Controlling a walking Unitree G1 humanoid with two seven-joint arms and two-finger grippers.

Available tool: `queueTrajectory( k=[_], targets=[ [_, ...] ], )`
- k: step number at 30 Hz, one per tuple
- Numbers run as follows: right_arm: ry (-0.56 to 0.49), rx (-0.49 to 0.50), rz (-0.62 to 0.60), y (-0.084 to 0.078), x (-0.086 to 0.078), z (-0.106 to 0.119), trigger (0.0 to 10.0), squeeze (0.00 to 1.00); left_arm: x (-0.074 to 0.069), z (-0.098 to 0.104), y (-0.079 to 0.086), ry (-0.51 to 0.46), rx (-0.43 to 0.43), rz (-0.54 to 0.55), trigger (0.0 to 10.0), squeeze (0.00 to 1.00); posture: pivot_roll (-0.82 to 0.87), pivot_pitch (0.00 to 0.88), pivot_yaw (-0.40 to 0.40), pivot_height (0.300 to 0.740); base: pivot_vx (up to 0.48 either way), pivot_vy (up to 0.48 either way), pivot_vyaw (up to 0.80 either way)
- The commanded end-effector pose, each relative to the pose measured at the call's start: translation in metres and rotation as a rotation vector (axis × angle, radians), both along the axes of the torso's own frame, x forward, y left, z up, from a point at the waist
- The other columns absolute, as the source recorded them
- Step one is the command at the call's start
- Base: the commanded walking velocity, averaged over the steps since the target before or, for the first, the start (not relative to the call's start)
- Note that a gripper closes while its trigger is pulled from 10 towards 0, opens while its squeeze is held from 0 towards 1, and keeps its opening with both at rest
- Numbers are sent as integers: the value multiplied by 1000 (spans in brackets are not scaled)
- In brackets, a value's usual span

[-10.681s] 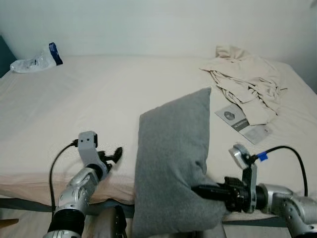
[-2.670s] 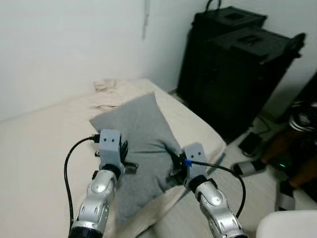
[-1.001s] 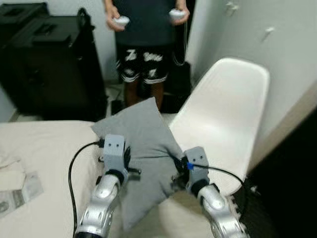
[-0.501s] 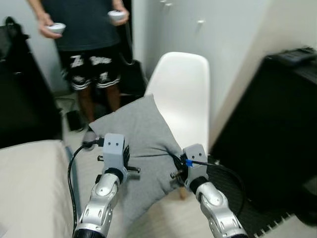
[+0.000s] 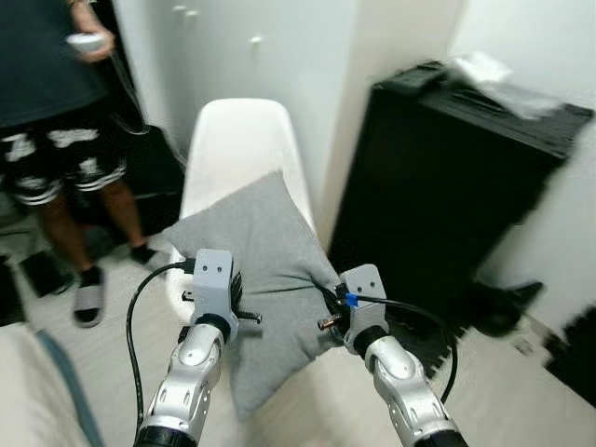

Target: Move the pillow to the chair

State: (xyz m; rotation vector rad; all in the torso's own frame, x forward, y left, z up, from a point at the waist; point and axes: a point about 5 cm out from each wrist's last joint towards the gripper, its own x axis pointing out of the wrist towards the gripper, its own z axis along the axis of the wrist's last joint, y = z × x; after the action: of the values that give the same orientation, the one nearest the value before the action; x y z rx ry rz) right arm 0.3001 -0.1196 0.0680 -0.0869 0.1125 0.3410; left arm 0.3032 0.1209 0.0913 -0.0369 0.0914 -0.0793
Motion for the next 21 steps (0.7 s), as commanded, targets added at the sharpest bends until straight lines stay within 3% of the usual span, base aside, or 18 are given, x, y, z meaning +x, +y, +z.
queueTrajectory(
  k=[1,7,15,21],
  targets=[
    [6,38,-102,-22,1,-2,10000,0,-2,0,15,-15,22,41,10000,0,19,104,2,740,0,0,0],
    [25,20,-24,-13,-3,-7,10000,0,-4,-2,10,-2,-30,13,10000,0,17,97,5,740,0,0,0],
    [27,17,8,-9,-4,-8,10000,0,-4,-1,12,-22,-16,26,10000,0,18,89,2,740,0,0,0],
    [14,19,37,-6,-6,-8,10000,0,-5,1,13,-36,-24,21,10000,0,18,86,2,740,371,0,0]
  ],
)
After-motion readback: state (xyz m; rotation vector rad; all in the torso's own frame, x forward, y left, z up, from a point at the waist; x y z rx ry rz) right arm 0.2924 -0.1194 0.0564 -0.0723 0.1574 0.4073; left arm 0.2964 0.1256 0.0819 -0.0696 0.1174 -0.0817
